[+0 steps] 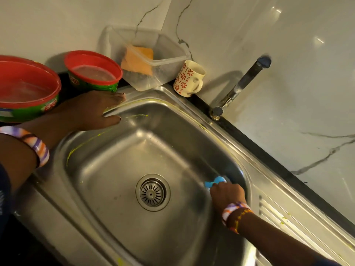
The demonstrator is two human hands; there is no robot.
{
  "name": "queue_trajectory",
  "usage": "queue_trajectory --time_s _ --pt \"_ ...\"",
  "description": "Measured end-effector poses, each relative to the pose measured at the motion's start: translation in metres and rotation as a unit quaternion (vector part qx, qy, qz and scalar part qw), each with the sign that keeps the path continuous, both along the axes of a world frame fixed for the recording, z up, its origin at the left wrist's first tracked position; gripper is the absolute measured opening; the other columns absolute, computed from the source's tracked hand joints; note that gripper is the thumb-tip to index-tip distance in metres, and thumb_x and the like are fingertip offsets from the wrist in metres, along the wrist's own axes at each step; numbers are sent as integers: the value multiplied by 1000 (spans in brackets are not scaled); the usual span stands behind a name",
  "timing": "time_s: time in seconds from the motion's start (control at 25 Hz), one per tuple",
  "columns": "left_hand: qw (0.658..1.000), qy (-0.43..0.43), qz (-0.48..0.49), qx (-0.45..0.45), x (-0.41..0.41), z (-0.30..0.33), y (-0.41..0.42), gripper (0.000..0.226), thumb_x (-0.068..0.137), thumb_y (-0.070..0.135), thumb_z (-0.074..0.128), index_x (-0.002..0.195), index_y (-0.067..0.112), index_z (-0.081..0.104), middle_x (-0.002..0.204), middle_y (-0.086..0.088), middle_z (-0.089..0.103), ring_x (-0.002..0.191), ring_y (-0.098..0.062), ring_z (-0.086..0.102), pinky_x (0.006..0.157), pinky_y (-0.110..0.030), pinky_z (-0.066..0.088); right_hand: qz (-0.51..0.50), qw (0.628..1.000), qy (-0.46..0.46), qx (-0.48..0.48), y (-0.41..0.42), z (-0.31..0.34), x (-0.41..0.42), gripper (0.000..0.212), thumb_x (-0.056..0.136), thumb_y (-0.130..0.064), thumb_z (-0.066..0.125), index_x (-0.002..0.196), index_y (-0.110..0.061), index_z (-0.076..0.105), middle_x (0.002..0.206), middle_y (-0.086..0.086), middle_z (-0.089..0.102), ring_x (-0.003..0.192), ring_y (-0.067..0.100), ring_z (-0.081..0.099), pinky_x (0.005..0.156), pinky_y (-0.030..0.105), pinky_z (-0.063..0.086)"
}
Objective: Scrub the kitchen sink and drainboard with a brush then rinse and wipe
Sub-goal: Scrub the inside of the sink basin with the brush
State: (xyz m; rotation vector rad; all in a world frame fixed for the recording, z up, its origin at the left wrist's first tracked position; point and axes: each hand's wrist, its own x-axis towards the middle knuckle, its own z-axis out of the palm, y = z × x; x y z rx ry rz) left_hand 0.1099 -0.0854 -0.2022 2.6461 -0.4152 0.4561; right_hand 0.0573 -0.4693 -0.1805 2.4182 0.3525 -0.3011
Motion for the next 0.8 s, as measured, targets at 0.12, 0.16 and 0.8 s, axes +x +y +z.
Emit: queue_trajectory --time_s 0.12,0.16,0.8 --pt "1000 -1 -1 1 0 5 -1 87 67 60 38 130 2 52 134 -14 52 126 -26 47 105 -35 28 -10 999 -46 8 5 -20 -5 30 76 -21 74 96 2 70 91 18 69 79 34 69 59 37 52" --pt "1000 -4 -2 2 -1 6 -2 87 67 60 37 130 2 52 134 -13 51 126 -21 44 105 -34 27 0 999 -30 21 12 -32 -1 38 50 -21 90 72 4 72 66 18 67 54 33 66 44 33 47" --pt "1000 -6 1 -29 -1 4 -2 86 66 61 41 131 5 51 135 -8 50 124 -13 36 105 -34 28 127 987 -74 64 31 -37 34 39 29 -28 93 55 -9 72 40 5 54 30 21 52 39 18 32"
